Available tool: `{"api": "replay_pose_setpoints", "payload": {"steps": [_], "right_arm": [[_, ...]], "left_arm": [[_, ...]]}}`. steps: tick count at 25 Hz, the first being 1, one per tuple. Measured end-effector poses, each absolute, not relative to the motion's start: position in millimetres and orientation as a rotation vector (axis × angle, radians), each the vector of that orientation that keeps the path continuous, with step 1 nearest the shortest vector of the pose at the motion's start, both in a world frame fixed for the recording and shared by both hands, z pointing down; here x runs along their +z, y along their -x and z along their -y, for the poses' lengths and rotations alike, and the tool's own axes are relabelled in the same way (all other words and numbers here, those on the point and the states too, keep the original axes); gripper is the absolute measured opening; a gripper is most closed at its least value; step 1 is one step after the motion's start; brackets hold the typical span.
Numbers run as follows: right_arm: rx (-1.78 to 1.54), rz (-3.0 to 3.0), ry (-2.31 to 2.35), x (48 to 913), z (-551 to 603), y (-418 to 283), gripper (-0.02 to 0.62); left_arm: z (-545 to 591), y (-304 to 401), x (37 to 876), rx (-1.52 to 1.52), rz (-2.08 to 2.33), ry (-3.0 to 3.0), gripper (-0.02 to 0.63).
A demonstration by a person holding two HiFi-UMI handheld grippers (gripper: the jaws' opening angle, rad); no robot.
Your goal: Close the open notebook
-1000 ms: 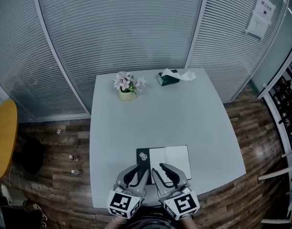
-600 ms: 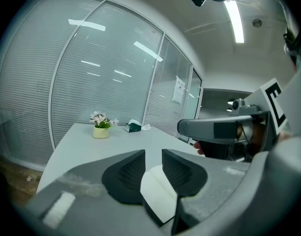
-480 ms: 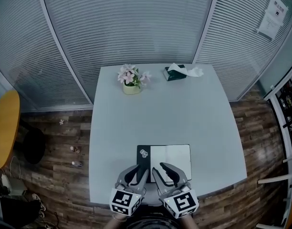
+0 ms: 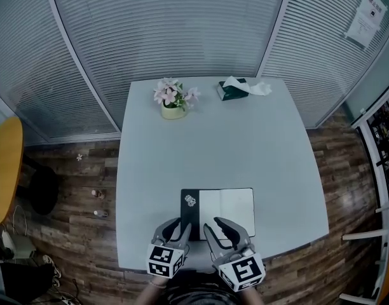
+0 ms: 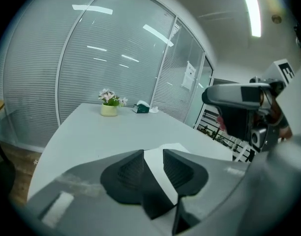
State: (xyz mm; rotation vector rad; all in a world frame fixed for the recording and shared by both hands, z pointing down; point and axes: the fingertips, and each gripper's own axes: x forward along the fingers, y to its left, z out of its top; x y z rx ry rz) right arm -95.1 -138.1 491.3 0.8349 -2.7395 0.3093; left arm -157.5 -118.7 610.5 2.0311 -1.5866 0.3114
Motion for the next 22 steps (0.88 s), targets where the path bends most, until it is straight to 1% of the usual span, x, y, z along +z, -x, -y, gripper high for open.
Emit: {"api": "replay_pose_setpoints", "payload": {"steps": [11,13,16,22], "right_arm": [[0.329,2.705,-0.88,498,137,73,0.11],[0.33,2.699,-0.895,498,139,68,0.11],[0.332,2.697,-0.916,497,141,61,0.11],[0.343,2.676,-0.95,498,145,47,0.11]], "left_arm": [[109,155,683,0.458,1.535,-1.897,0.118],[108,155,694,0.49,1.536,-1.873,0.135],[107,155,709,0.508,1.533,-1.83,0.137],[104,149,734,0.507,1.482,-1.753,0.173]]}}
